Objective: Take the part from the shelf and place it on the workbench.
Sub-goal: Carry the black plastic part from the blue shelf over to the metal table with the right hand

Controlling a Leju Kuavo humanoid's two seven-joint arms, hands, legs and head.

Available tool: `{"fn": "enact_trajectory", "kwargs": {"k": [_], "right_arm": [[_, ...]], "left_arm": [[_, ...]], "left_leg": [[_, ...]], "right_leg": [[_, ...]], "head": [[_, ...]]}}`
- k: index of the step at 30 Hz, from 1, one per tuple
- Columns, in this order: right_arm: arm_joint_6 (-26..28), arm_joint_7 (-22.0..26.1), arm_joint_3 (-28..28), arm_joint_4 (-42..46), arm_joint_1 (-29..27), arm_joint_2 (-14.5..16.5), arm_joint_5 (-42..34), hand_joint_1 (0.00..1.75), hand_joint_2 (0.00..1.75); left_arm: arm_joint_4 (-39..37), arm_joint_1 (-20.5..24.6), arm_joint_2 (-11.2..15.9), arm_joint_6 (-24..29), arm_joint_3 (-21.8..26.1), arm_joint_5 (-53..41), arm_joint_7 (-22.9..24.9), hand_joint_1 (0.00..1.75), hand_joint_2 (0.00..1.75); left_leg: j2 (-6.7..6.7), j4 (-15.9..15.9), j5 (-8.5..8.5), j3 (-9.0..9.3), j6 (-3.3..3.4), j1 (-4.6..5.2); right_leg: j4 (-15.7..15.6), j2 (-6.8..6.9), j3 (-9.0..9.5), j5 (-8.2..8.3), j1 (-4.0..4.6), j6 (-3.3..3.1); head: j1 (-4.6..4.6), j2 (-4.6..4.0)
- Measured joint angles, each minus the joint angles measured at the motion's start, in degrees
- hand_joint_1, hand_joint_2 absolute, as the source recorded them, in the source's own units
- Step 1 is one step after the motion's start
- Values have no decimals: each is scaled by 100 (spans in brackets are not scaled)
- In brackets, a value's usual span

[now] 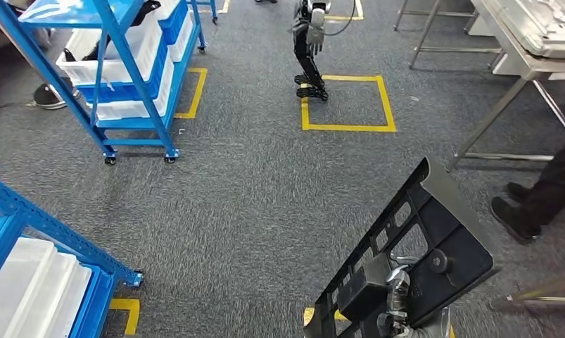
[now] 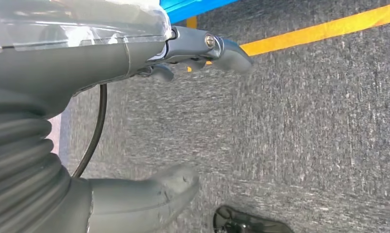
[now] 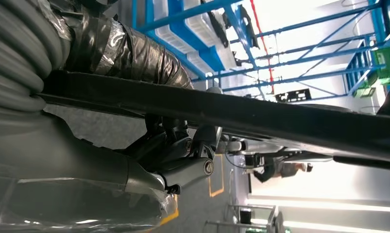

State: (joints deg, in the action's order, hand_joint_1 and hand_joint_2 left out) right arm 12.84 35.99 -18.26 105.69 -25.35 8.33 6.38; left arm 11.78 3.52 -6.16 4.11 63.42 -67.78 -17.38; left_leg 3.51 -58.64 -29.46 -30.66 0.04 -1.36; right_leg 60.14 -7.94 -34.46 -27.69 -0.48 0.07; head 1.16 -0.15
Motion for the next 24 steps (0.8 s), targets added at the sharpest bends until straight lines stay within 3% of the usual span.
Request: {"fn": "enact_trajectory", "kwargs": {"k": [2, 4, 6, 7, 8, 10, 12, 13, 15, 16, 18, 19, 21, 22, 23, 24], "right_arm": [[-8, 1, 9, -4, 1, 0, 0, 175, 175], [-12, 1, 17, -11, 14, -1, 0, 175, 175], [-12, 0, 22, -18, 15, -1, 0, 175, 175], [-10, -2, 25, -20, 12, -1, 1, 175, 175], [-9, -4, 27, -22, 11, 0, 1, 175, 175], [-7, -10, 27, -23, 15, 1, 5, 175, 175], [-3, -16, 27, -22, 21, 2, 17, 175, 175], [4, -21, 27, -22, 19, 2, 25, 175, 175], [21, -26, 27, -22, 5, 2, 42, 175, 175], [27, -27, 28, -22, -1, 5, 49, 175, 175], [31, -27, 29, -23, 7, 12, 62, 175, 175], [32, -27, 29, -23, 14, 15, 66, 175, 175], [34, -28, 29, -26, 17, 15, 68, 175, 175], [35, -28, 29, -29, 16, 15, 68, 175, 175], [38, -28, 29, -33, 16, 15, 68, 175, 175], [40, -28, 29, -37, 16, 15, 68, 175, 175]], "left_arm": [[0, 7, -2, 0, 1, 0, -5, 0, 175], [0, -10, -2, 0, 2, 1, -8, 0, 175], [0, -25, 0, 0, 18, 4, -7, 0, 175], [0, -21, 1, 0, 32, 5, -7, 0, 175], [0, -12, 2, -1, 48, 5, -7, 0, 175], [0, 3, -2, -8, 71, 0, -7, 0, 175], [0, 9, -9, -16, 83, -7, -7, 0, 175], [0, 13, -11, -17, 87, -8, -7, 0, 175], [0, 28, -14, -18, 90, -10, -7, 0, 175], [0, 37, -15, -19, 90, -11, -8, 0, 175], [0, 45, -15, -20, 91, -11, -11, 0, 175], [0, 41, -12, -20, 92, -10, -13, 0, 175], [0, 16, -4, -20, 95, -9, -12, 0, 175], [0, 4, -1, -20, 96, -9, -12, 0, 175], [0, -3, -1, -20, 96, -10, -11, 0, 175], [0, -6, -1, -20, 97, -10, -11, 0, 175]], "left_leg": [[-160, 50, 29, 19, 81, -6], [-331, 58, 21, 29, 128, 28], [-513, 54, -1, 36, 146, 59], [-596, 54, -14, 47, 147, 69], [-671, 54, -29, 67, 144, 78], [-794, 58, -69, 124, 124, 96], [-896, 63, -101, 164, 85, 112], [-954, 72, -110, 176, 63, 118], [-1046, 100, -131, 219, 9, 122], [-976, 67, -177, 226, -19, 117], [-666, -315, -423, 79, -68, 93], [-507, -694, -605, -96, -84, 82], [-399, -1424, -853, -484, -118, 75], [-389, -1573, -826, -594, -130, 72], [-380, -1475, -672, -591, -136, 68], [-348, -1184, -438, -495, -141, 60]], "right_leg": [[290, 289, -142, -178, 15, 40], [964, 645, -469, -523, 20, 67], [1493, 749, -738, -688, 11, 79], [1482, 771, -731, -617, 11, 72], [1247, 801, -601, -451, 16, 54], [463, 1032, -166, -121, 73, -24], [11, 1239, 68, -29, 156, -103], [-22, 1251, 73, -50, 186, -124], [-81, 1108, 76, -19, 175, -164], [-129, 1043, 102, 3, 152, -190], [-206, 925, 152, 40, 98, -234], [-211, 862, 157, 44, 92, -245], [-194, 721, 154, 40, 85, -252], [-181, 642, 155, 35, 81, -251], [-164, 564, 159, 27, 74, -242], [-141, 487, 163, 15, 64, -227]], "head": [[8, 0], [14, 0], [13, 0], [13, 0], [13, 0], [13, 0], [13, 0], [13, 0], [13, 0], [13, 0], [10, 0], [9, 0], [7, 0], [7, 0], [7, 0], [7, 0]]}}
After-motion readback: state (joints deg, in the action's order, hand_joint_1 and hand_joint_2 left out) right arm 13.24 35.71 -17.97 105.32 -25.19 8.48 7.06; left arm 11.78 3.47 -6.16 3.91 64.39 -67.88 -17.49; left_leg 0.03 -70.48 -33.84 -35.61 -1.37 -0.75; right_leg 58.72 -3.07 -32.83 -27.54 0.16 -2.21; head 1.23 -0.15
